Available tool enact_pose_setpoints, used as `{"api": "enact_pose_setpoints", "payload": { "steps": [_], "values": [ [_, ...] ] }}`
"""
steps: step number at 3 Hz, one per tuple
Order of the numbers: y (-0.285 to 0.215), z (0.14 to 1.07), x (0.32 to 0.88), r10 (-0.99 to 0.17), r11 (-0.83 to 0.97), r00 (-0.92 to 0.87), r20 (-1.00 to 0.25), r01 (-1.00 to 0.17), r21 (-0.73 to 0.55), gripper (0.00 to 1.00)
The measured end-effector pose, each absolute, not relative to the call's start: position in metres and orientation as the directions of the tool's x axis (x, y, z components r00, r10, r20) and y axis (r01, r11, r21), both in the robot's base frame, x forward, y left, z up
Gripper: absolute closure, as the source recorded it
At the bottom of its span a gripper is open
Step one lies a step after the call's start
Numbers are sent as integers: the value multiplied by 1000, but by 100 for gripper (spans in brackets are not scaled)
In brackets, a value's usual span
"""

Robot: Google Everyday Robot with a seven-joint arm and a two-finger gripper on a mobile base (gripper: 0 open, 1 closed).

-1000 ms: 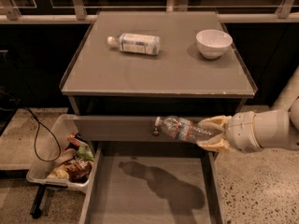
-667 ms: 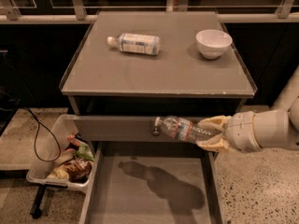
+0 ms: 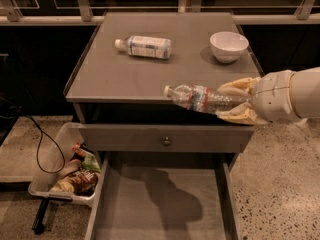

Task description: Pick water bottle from middle drawer and place on counter

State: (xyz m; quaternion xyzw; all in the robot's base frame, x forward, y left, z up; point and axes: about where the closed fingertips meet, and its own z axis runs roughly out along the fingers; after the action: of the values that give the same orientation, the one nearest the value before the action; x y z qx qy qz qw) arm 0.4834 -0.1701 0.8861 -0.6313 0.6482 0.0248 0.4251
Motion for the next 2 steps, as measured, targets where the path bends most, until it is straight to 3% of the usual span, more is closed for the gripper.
{"api": "enact_pose_setpoints", "payload": {
  "steps": [2],
  "values": [
    [-162,899,514,-788,227,153,-597,-828,-512,100]
  ]
}}
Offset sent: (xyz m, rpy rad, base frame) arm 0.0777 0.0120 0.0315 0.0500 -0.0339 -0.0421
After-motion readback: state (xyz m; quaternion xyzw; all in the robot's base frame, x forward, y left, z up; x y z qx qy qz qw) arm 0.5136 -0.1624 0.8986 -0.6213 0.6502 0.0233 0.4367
